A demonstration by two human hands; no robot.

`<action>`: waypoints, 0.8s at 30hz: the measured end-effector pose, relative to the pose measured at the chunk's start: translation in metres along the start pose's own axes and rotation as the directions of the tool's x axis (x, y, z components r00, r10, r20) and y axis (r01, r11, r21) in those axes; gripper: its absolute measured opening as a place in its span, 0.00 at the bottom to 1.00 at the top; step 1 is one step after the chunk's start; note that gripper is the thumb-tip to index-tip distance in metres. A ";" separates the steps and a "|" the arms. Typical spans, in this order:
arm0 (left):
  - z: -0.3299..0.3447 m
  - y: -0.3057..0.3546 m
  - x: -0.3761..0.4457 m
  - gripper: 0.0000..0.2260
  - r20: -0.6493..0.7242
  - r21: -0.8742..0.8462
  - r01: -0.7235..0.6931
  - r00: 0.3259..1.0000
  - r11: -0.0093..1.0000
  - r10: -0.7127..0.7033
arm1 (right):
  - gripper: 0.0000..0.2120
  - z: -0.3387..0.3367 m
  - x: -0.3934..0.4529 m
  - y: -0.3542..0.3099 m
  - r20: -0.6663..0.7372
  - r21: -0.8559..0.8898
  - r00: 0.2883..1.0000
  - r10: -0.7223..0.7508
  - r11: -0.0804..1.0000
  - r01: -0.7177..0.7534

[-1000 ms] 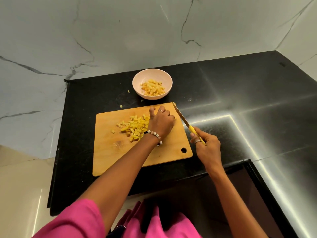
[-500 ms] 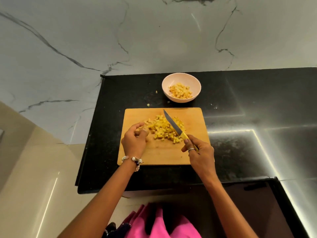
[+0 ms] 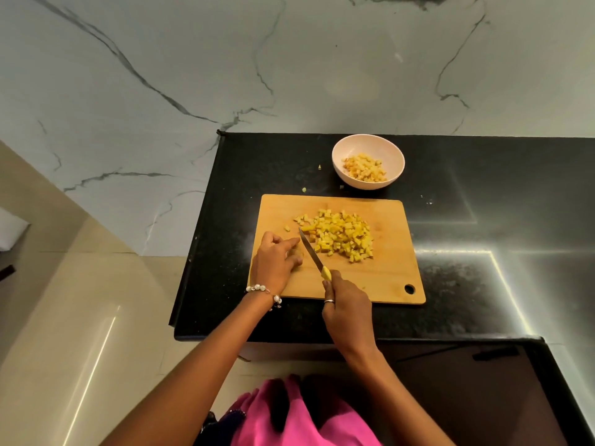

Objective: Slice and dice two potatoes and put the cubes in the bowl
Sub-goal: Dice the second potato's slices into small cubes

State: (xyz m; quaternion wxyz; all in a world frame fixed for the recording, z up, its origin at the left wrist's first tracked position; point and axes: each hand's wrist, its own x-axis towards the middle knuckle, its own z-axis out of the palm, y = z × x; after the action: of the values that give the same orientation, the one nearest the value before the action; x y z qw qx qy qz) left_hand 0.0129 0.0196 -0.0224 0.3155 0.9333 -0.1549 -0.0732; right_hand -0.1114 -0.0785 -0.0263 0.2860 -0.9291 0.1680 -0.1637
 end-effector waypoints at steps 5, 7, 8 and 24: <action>0.001 -0.004 0.000 0.20 0.057 0.041 -0.059 0.997 0.997 0.057 | 0.18 0.008 -0.004 -0.005 0.026 -0.030 1.000 0.001 1.000 0.000; -0.001 -0.006 0.002 0.20 0.089 0.030 -0.058 0.994 0.998 0.055 | 0.18 0.011 -0.007 -0.007 0.018 -0.046 1.000 0.004 0.999 -0.003; -0.003 -0.007 0.003 0.20 0.101 0.024 -0.061 0.993 0.998 0.058 | 0.18 0.013 -0.008 -0.008 0.017 -0.050 1.000 0.008 0.999 -0.007; 0.002 -0.011 0.004 0.18 0.000 0.001 -0.083 0.997 0.997 0.083 | 0.23 0.019 -0.008 -0.015 0.179 -0.195 0.983 -0.031 0.978 0.067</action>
State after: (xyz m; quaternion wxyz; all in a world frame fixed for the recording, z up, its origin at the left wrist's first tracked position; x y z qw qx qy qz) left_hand 0.0193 0.0252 -0.0306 0.3178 0.9263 -0.1935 -0.0597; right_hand -0.1078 -0.0541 -0.0344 0.2004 -0.9679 0.1347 -0.0705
